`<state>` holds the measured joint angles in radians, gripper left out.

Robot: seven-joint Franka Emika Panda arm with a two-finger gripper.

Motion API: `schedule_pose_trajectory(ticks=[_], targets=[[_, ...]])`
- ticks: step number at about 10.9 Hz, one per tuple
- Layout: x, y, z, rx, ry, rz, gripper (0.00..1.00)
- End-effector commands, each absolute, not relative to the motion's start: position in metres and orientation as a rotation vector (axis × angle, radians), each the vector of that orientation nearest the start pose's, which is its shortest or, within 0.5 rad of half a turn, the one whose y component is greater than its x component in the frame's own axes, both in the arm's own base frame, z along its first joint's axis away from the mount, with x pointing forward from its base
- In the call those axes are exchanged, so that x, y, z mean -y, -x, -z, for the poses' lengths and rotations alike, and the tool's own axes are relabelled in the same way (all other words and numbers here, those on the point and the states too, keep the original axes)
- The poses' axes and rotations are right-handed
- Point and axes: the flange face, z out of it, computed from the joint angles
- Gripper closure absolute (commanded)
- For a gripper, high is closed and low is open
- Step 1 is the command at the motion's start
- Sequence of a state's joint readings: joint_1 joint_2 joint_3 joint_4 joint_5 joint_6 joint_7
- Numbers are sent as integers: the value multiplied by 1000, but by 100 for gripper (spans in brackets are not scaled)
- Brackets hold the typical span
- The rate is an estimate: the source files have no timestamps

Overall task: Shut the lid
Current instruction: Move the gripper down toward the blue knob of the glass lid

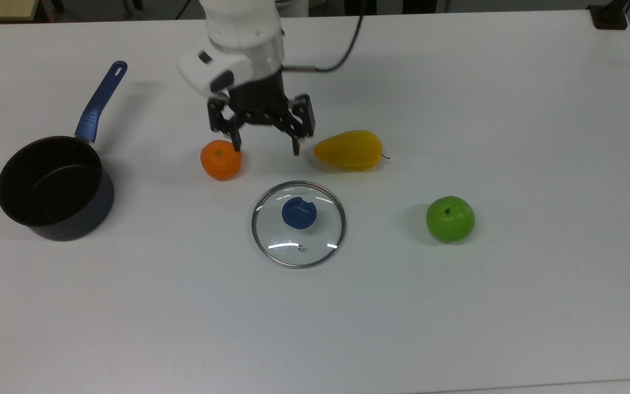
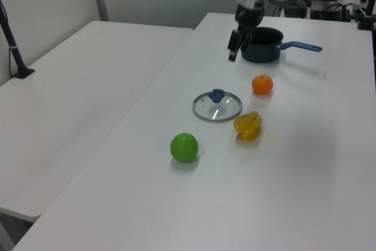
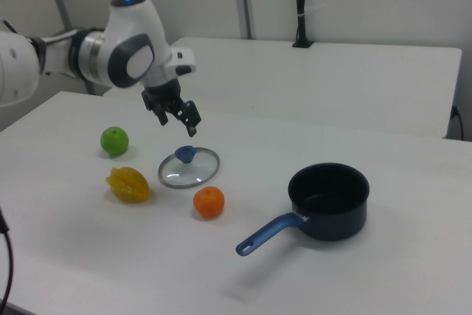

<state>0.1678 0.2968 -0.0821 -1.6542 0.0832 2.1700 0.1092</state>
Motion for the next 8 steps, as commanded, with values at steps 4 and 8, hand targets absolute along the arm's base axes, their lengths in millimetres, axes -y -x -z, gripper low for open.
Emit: schedule_pose_trajectory(ticks=[4,8], targets=[[-120,-689,-373,-229,3096,422,0],[-127,-695,-353,-278,3087,474,0]])
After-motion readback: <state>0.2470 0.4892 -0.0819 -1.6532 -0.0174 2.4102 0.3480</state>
